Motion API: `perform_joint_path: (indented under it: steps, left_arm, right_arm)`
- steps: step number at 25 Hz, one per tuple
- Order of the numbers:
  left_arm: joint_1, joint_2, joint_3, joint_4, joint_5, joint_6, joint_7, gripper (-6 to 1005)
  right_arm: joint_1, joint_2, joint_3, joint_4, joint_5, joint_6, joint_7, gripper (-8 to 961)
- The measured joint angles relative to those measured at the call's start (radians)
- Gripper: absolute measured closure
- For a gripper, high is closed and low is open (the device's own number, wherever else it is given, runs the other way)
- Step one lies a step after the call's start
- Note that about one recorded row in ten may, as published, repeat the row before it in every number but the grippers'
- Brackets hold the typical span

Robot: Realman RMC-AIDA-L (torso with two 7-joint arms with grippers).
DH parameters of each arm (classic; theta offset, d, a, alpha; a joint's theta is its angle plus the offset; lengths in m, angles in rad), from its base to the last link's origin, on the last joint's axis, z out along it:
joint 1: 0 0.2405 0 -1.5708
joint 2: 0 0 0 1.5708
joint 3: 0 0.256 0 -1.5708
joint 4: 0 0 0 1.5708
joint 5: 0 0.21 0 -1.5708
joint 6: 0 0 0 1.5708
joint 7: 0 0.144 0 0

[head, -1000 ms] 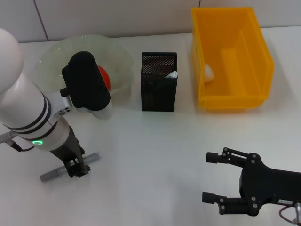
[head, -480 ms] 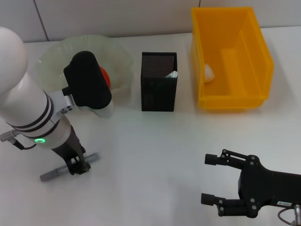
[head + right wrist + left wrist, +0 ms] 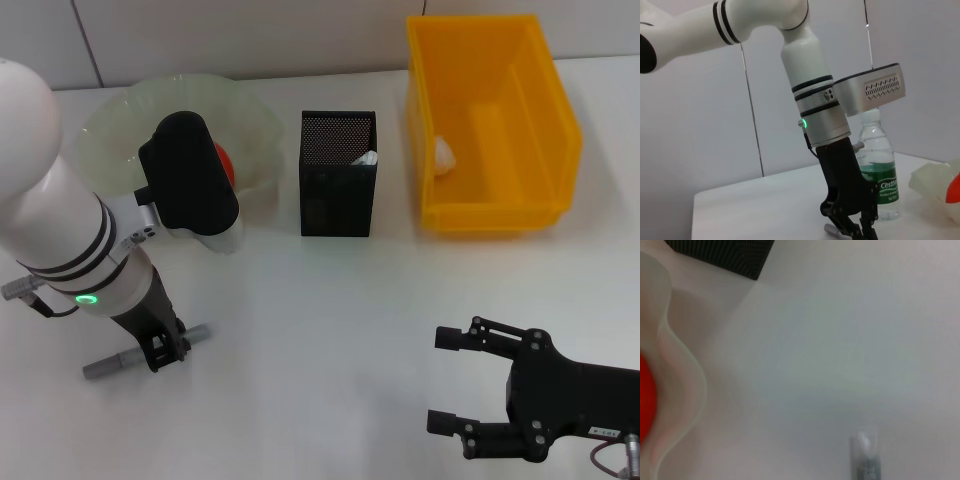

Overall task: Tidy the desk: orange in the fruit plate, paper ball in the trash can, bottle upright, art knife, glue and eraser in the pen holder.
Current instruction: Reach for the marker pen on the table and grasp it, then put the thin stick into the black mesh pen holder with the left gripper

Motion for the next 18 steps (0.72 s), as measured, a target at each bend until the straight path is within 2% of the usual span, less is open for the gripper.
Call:
perform_joint_path:
  steps: [7, 11, 14, 15, 16, 18]
  left_arm:
    - [-0.006, 0.000, -0.010, -0.002, -0.006, 0.001, 0.000, 833]
    - [0.000, 0.000, -0.021, 0.035, -0.033, 0.009, -0.006, 836]
    - [0.018, 0.002, -0.045, 0.108, -0.095, 0.028, -0.009, 842]
    - [0.027, 0.003, -0.052, 0.149, -0.125, 0.033, -0.012, 844]
    - [0.052, 0.005, -0.063, 0.238, -0.176, 0.035, -0.015, 846]
    - [0.066, 0.005, -0.069, 0.284, -0.204, 0.029, -0.015, 850]
  right_arm:
    - [-0.003, -0.002, 0.001, 0.000, 0.004, -0.005, 0.000, 113]
    - [-0.008, -0.005, 0.029, -0.001, 0.009, -0.018, 0.002, 113]
    - [-0.010, -0.008, 0.063, 0.000, 0.007, -0.025, 0.006, 113]
    - [-0.013, -0.008, 0.074, 0.000, 0.007, -0.027, 0.008, 113]
    - [-0.015, -0.008, 0.081, 0.000, 0.006, -0.028, 0.008, 113]
    - [-0.021, -0.009, 0.097, 0.000, 0.005, -0.031, 0.010, 113]
